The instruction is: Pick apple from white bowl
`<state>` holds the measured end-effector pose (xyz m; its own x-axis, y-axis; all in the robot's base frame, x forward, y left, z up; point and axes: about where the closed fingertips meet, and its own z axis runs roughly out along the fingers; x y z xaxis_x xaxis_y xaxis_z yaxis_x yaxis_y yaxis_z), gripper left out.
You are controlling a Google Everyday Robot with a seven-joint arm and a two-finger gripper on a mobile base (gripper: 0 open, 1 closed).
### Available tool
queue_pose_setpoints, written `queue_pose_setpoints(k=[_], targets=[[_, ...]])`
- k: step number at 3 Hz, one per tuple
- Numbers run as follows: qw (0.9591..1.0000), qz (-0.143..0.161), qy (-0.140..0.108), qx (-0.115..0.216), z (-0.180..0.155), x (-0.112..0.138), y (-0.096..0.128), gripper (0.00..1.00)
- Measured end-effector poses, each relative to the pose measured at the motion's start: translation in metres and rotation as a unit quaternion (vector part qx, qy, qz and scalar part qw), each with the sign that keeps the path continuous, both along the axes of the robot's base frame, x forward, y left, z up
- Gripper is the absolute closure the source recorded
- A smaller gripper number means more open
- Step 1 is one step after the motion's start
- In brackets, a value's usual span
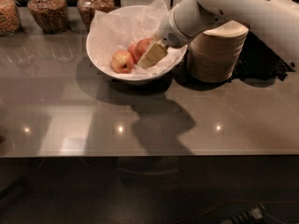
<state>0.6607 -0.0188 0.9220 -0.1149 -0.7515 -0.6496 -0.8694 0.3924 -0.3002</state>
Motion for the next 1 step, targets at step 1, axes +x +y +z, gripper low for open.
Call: queue_pose_setpoints(k=[1], targets=[[0.9994,0.021,-0.019,0.021,0.0378,-0.009,-0.0093,1.0]])
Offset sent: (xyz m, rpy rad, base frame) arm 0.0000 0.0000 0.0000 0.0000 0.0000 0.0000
